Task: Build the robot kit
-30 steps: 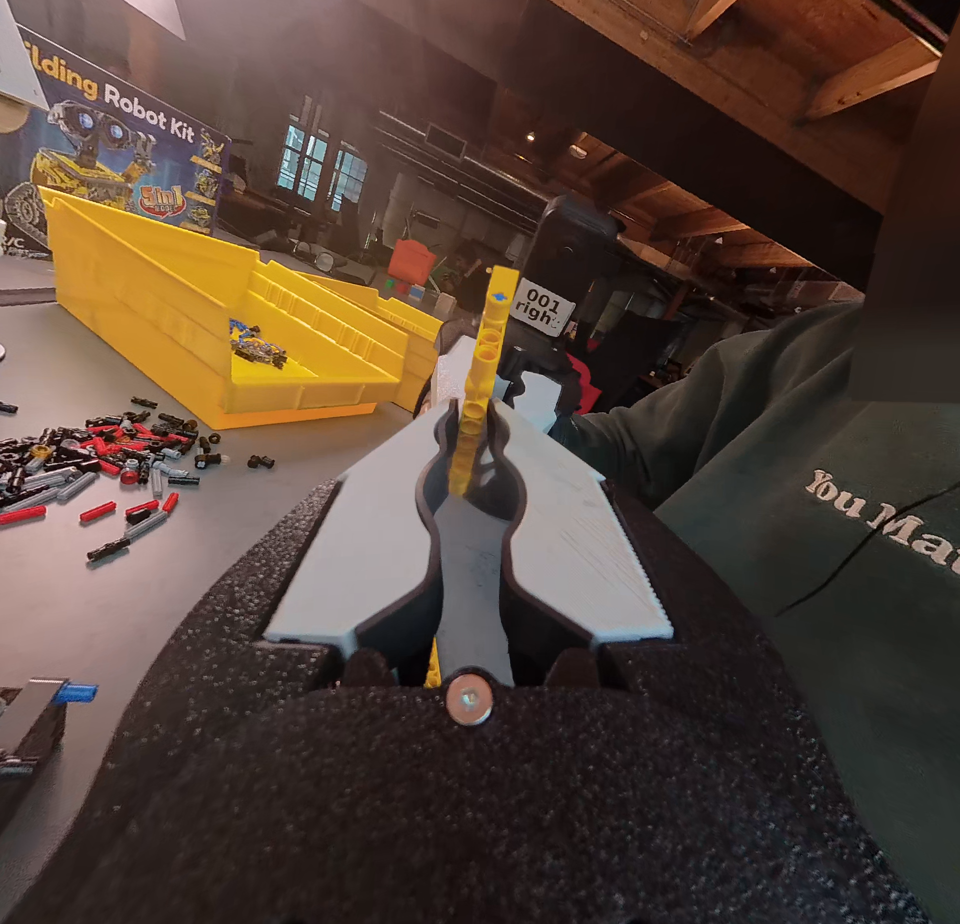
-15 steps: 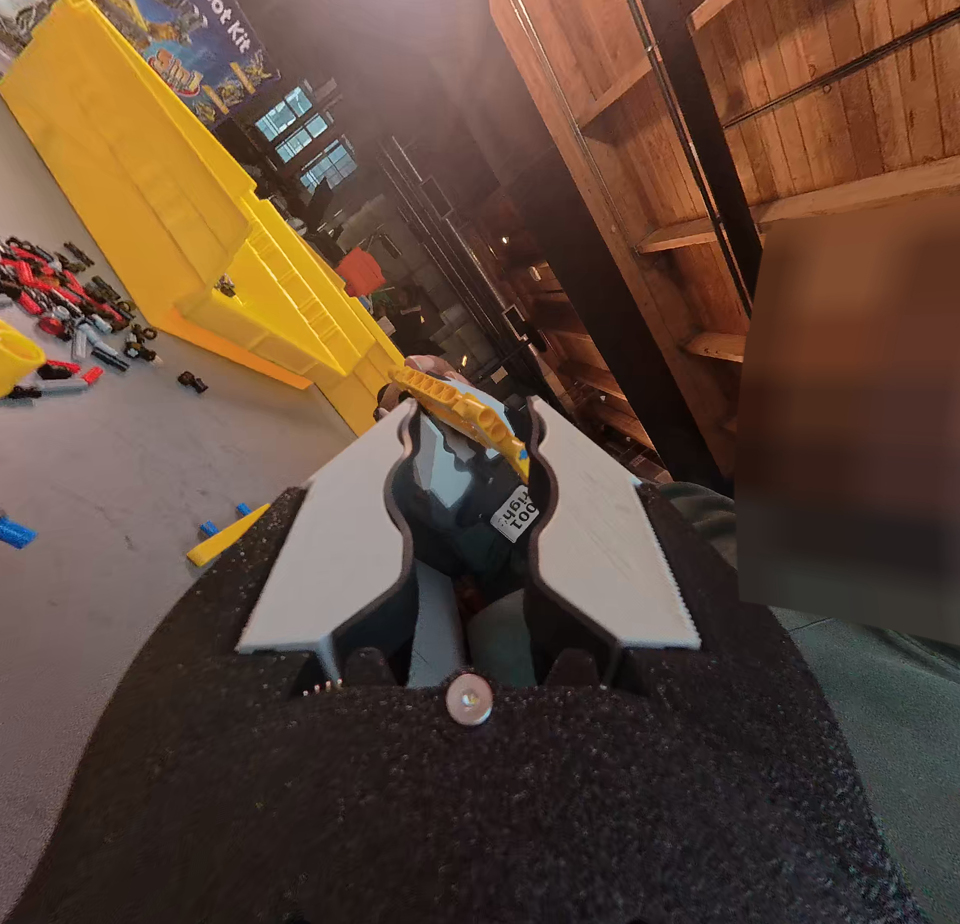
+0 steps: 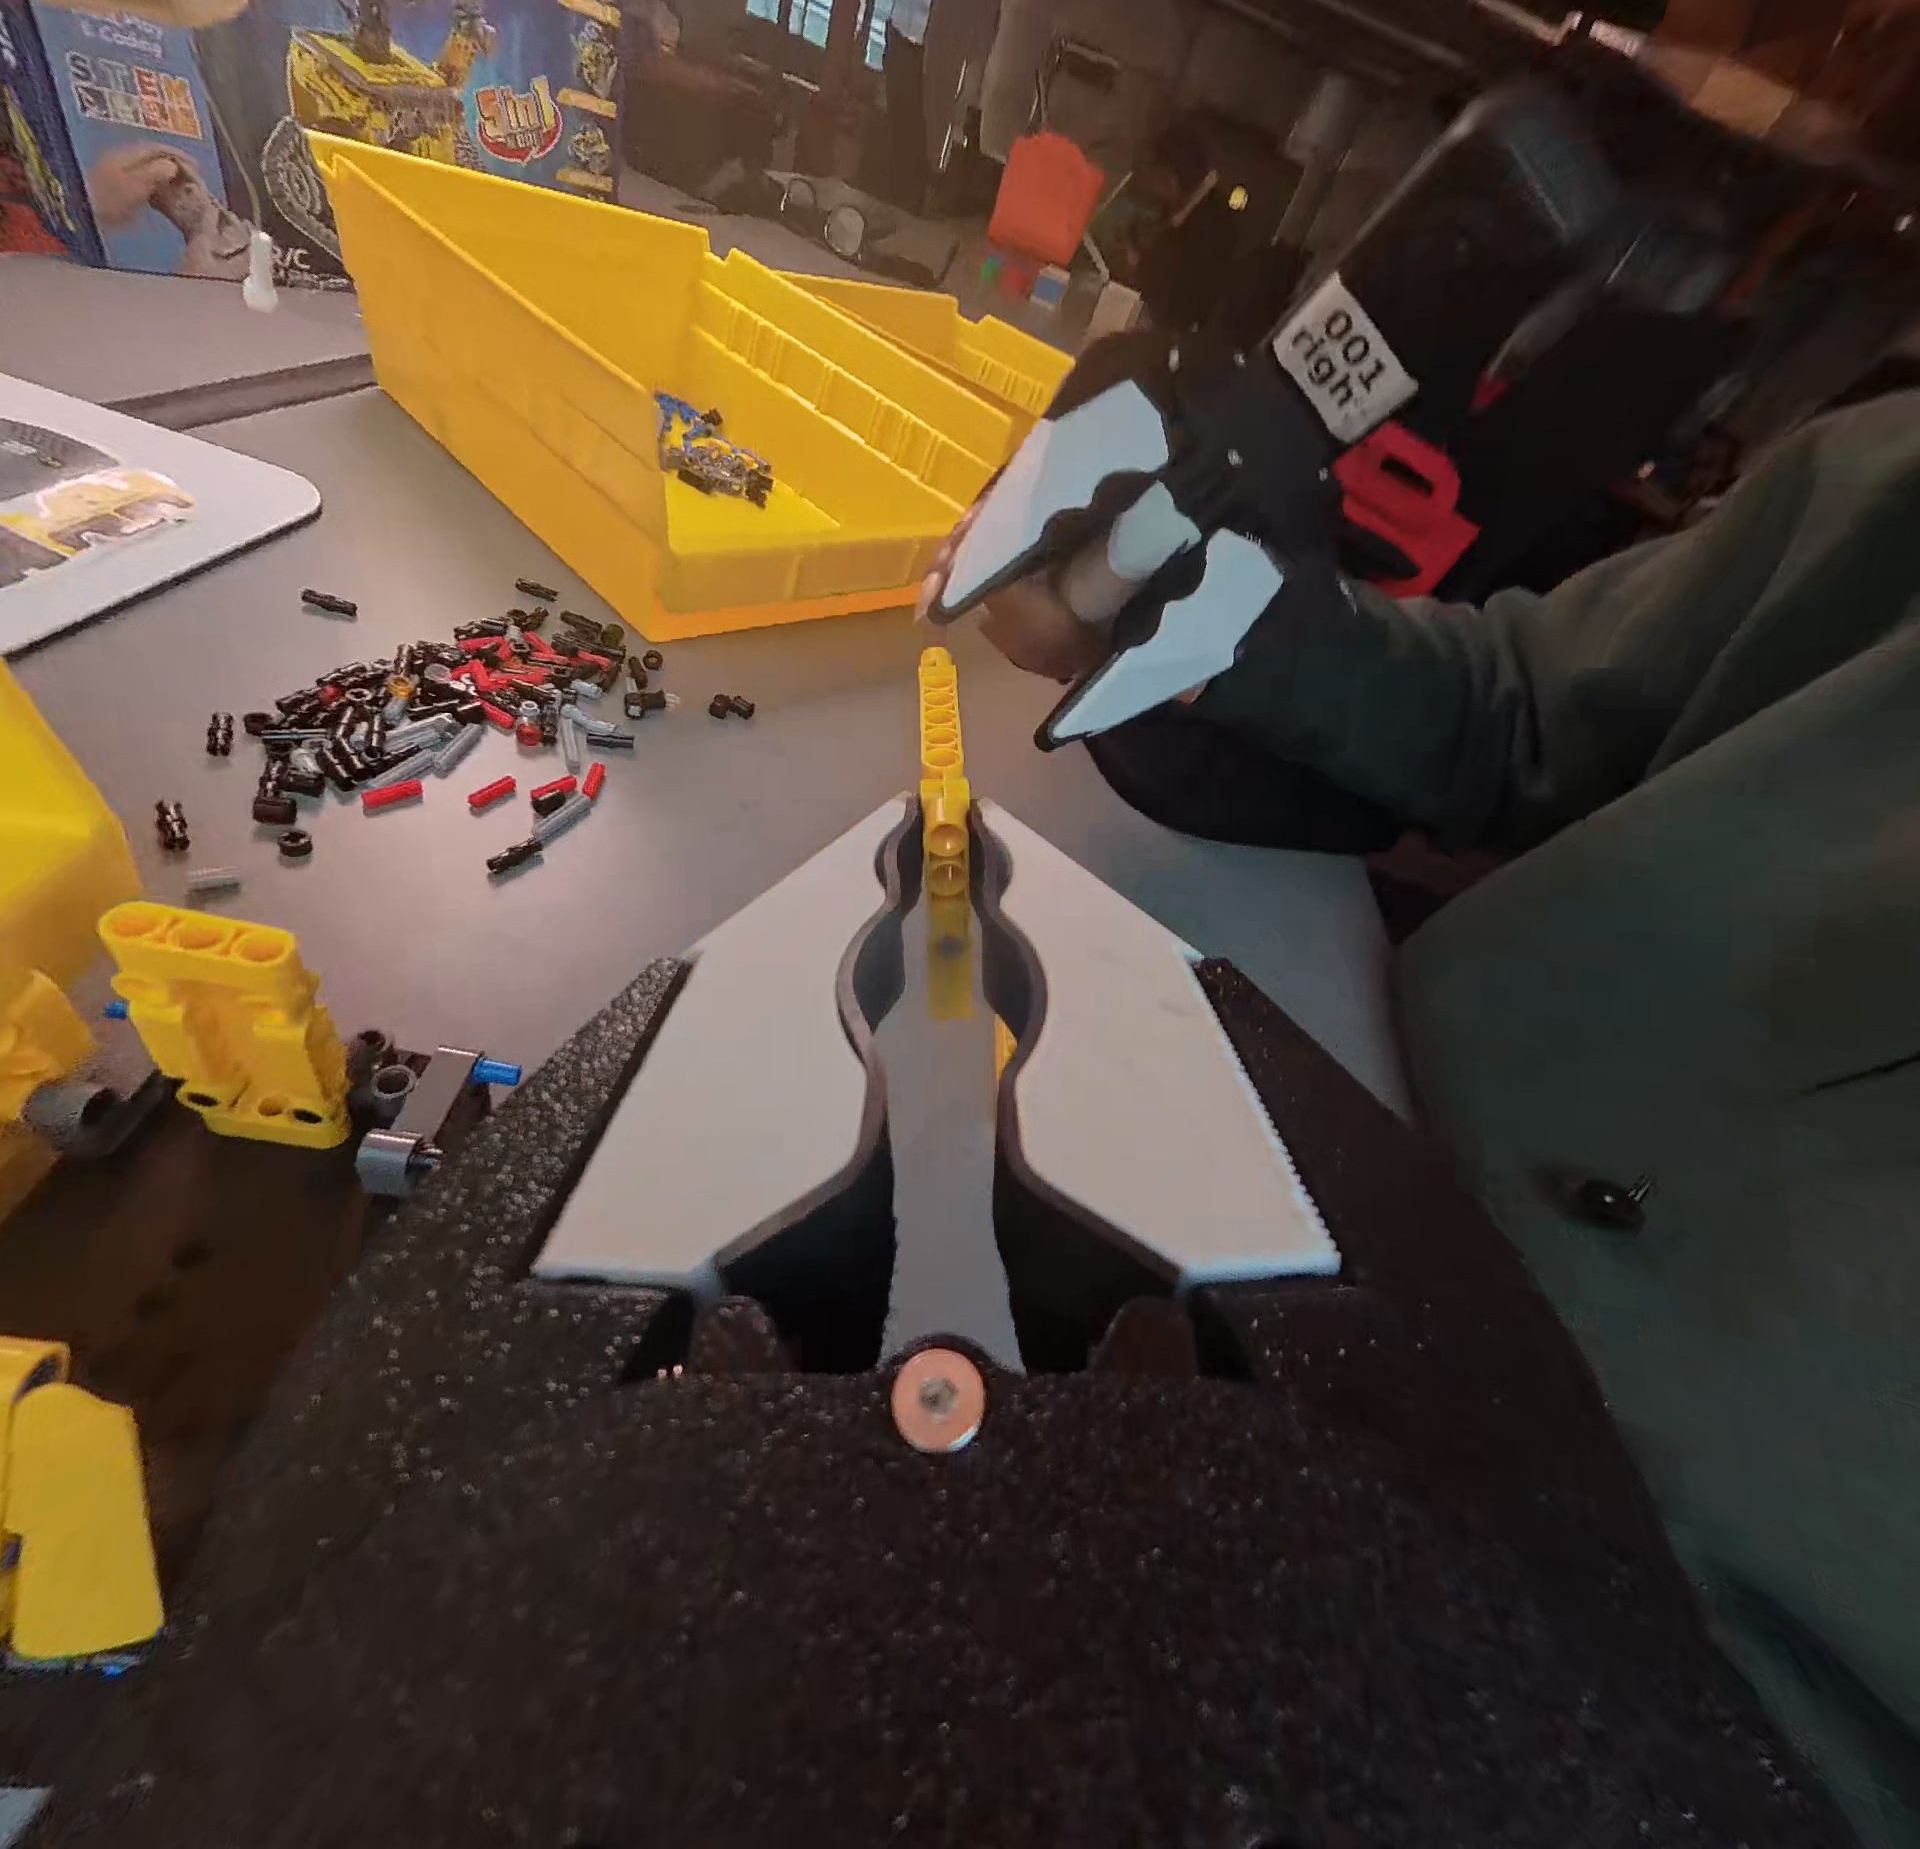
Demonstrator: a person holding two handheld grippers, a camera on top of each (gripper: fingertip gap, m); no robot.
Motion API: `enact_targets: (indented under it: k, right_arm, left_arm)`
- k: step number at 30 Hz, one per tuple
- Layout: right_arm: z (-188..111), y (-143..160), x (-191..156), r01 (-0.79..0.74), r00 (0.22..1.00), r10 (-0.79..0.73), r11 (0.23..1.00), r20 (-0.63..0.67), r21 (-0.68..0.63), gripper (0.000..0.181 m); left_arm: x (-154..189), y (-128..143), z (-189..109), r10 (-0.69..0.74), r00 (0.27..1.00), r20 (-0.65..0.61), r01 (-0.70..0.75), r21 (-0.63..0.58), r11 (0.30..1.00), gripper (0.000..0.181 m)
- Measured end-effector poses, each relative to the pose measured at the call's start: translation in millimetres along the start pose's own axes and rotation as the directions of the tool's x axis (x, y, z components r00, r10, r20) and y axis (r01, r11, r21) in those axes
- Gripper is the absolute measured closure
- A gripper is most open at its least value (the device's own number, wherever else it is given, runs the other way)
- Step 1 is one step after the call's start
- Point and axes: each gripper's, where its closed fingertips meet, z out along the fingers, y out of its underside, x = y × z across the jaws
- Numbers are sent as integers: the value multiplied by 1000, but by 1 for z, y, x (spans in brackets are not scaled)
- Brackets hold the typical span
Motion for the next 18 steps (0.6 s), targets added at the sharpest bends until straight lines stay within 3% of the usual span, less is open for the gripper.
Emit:
enact_targets:
  k: [3,9,15,18]
  right_arm:
    - [7,10,-10,-102,991,105,994,77,-41,151]
    - [12,27,-35,-192,948,220,971,228,-140,173]
    - [16,54,-47,-148,941,221,950,258,-276,171]
    - [13,57,-36,-127,954,196,950,227,-284,163]
  left_arm:
    - [13,12,12,114,993,-24,-115,-61,991,175]
    - [14,32,18,180,983,-27,-182,-164,969,174]
    - [7,65,22,223,975,-8,-212,-347,914,174]
    - [1,82,22,223,975,2,-199,-439,876,175]
